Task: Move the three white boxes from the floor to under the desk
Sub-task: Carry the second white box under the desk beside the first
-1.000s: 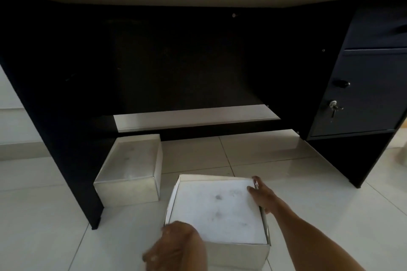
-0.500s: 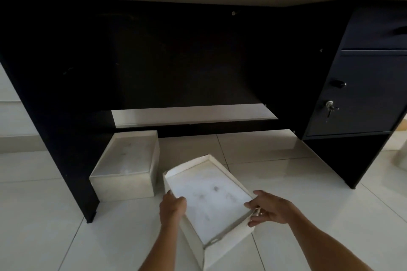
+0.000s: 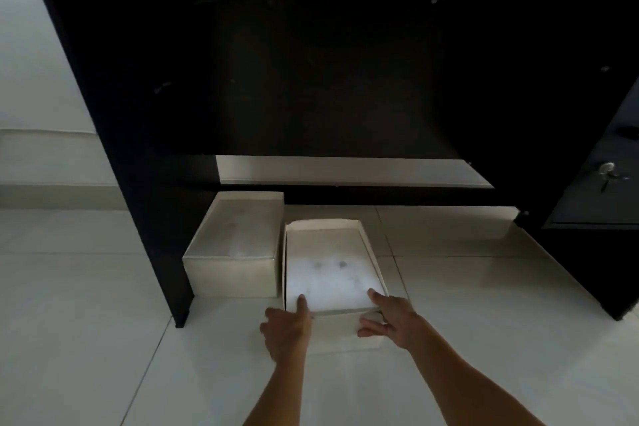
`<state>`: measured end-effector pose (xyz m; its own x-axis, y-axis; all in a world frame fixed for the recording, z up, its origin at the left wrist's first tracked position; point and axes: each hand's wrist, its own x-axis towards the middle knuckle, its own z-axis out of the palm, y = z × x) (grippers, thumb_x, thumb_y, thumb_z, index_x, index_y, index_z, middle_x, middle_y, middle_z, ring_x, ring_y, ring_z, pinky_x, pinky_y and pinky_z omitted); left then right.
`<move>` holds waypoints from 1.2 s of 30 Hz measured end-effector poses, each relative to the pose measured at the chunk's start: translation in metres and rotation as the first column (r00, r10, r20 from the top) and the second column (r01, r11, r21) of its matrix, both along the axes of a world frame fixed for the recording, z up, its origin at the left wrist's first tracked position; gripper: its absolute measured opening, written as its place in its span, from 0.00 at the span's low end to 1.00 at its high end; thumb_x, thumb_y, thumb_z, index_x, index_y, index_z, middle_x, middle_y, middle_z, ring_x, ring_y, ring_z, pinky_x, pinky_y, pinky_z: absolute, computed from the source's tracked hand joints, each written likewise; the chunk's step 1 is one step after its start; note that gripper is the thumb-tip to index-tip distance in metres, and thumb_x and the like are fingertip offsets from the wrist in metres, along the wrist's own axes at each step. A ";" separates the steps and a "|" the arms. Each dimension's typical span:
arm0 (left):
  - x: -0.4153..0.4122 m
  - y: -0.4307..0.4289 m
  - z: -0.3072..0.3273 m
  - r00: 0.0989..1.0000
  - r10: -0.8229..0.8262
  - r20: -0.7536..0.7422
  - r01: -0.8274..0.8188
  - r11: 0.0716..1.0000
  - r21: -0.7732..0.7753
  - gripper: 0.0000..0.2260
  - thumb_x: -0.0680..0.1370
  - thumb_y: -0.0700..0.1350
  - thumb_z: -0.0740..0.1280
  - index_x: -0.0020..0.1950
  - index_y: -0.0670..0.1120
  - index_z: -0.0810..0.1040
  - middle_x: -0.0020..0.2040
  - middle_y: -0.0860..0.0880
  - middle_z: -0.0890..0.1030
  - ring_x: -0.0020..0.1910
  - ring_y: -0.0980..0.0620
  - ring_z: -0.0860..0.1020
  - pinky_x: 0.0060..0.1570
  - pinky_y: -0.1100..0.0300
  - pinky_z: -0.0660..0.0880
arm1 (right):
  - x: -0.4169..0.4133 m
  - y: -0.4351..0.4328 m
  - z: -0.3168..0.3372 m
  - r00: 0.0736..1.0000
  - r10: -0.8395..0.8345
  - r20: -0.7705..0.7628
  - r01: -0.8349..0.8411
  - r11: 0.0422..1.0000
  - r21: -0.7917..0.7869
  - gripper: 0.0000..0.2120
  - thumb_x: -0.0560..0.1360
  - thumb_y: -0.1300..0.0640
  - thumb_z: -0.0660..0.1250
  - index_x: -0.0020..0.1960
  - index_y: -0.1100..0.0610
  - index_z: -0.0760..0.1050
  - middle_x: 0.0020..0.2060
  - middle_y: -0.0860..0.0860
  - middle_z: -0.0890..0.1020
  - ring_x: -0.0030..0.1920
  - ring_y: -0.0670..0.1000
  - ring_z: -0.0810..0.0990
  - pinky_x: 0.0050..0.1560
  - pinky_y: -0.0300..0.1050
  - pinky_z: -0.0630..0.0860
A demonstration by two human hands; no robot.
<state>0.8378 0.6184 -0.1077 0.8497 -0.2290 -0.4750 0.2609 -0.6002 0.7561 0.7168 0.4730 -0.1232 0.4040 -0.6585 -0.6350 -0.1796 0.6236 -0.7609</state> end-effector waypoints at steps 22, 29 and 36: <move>0.093 -0.075 -0.044 0.900 0.295 -0.322 -0.404 0.840 -0.361 0.30 0.63 0.51 0.80 0.57 0.36 0.77 0.48 0.38 0.85 0.47 0.40 0.85 0.49 0.54 0.80 | 0.077 -0.035 -0.014 0.963 -0.121 0.242 0.127 0.992 -0.008 0.18 0.75 0.65 0.69 0.60 0.72 0.72 0.56 0.66 0.75 0.55 0.73 0.79 0.29 0.45 0.83; 0.122 -0.071 -0.025 0.861 0.217 -0.461 -0.456 0.732 -0.507 0.09 0.73 0.41 0.73 0.41 0.38 0.75 0.18 0.53 0.79 0.30 0.51 0.83 0.50 0.57 0.79 | 0.098 -0.041 -0.004 0.954 -0.175 0.244 0.187 0.982 -0.029 0.06 0.76 0.65 0.68 0.45 0.64 0.71 0.49 0.59 0.71 0.39 0.59 0.75 0.26 0.49 0.82; 0.134 -0.079 -0.032 0.837 0.285 -0.467 -0.524 0.661 -0.537 0.11 0.80 0.38 0.63 0.40 0.34 0.75 0.23 0.44 0.81 0.16 0.53 0.78 0.22 0.68 0.77 | 0.111 -0.048 0.003 0.957 -0.217 0.195 0.230 0.972 -0.048 0.18 0.77 0.64 0.67 0.64 0.66 0.67 0.71 0.63 0.66 0.55 0.67 0.76 0.60 0.65 0.75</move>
<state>0.9716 0.5399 -0.1400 0.7575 -0.2390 -0.6075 0.6508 0.2026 0.7317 0.8277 0.4251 -0.1199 0.3487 -0.7854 -0.5115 0.1081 0.5758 -0.8104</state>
